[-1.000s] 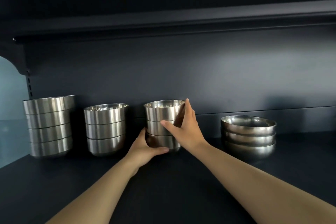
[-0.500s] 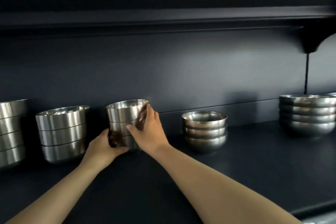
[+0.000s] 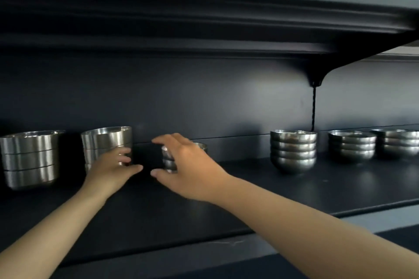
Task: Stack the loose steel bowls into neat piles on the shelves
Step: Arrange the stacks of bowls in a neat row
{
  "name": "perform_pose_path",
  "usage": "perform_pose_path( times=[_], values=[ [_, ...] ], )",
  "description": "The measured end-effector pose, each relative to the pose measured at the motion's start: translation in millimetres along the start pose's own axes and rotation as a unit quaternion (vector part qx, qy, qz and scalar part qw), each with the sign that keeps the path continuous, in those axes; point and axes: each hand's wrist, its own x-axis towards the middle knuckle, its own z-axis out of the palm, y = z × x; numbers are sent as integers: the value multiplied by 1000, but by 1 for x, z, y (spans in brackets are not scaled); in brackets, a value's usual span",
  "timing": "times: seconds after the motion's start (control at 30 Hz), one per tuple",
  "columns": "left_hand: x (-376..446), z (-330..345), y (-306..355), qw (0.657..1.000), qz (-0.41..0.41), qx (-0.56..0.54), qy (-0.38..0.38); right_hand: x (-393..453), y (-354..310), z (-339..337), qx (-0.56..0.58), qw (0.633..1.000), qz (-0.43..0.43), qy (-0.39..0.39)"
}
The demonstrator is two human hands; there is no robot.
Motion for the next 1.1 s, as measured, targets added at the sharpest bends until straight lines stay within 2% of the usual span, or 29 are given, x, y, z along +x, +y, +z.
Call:
perform_pose_path(
  times=[0.13, 0.33, 0.47, 0.73, 0.9, 1.1],
  values=[
    [-30, 43, 34, 1000, 3, -15, -11, -32, 31, -46, -12, 1000, 24, 16],
    [-58, 87, 67, 999, 31, -1, 22, -66, 84, -88, -10, 997, 76, 16],
    [-68, 104, 77, 1000, 13, -14, -13, -77, 107, -99, 6, 993, 114, 32],
    [-59, 155, 112, 994, 81, 27, -62, -92, 137, -116, -26, 986, 155, 46],
    [-53, 188, 127, 990, 92, 39, -95, -101, 160, -141, -41, 979, 187, 75],
    [-55, 232, 146, 986, 66, 32, -149, -115, 195, -172, -61, 976, 174, 120]
  ],
)
